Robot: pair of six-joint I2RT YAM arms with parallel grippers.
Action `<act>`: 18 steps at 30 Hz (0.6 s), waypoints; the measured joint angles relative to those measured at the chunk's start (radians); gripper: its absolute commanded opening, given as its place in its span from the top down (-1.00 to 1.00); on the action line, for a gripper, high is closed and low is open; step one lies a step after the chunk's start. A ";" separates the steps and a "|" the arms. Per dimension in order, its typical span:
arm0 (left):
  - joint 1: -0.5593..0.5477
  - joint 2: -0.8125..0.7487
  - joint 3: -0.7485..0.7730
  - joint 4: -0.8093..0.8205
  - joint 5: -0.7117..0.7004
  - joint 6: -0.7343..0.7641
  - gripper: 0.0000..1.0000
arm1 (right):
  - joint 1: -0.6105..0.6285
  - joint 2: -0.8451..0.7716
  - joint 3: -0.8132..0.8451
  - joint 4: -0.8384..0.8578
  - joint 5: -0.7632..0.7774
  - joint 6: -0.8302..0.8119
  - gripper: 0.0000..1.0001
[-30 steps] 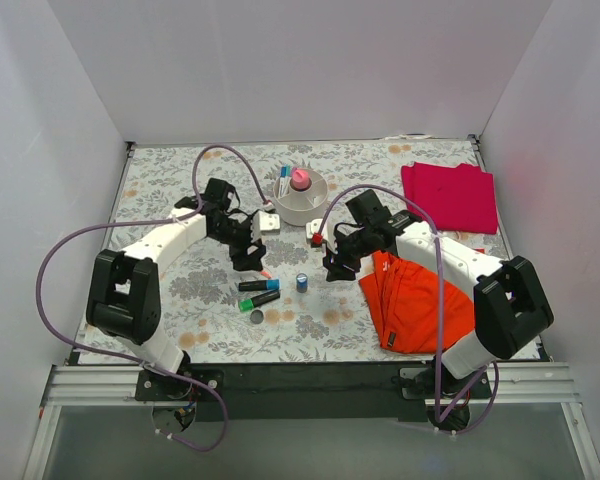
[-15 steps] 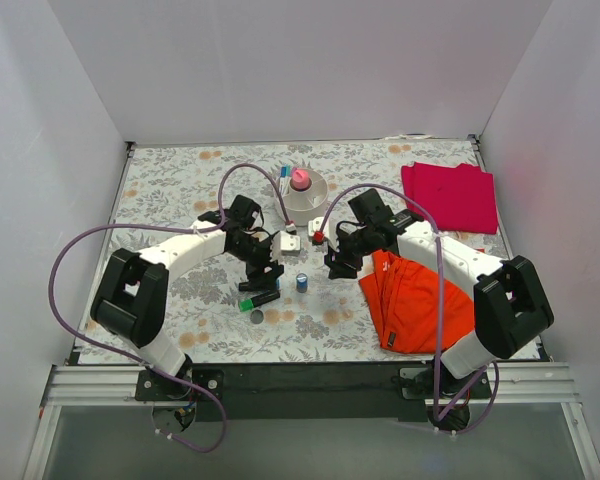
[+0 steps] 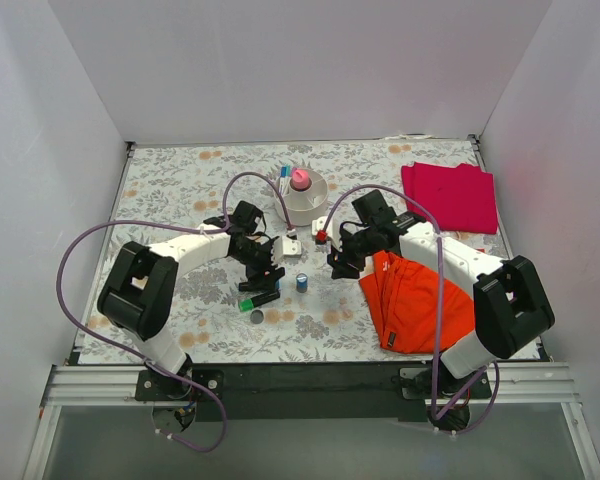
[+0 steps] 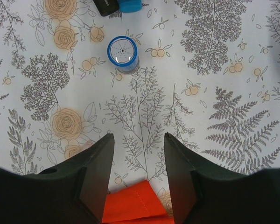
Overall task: Sort the stationery into containers
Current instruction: Pick up the pen from the center of the board.
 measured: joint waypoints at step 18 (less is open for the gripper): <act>-0.018 0.053 -0.010 0.108 -0.035 -0.017 0.20 | -0.030 0.000 -0.009 0.016 0.003 0.002 -0.09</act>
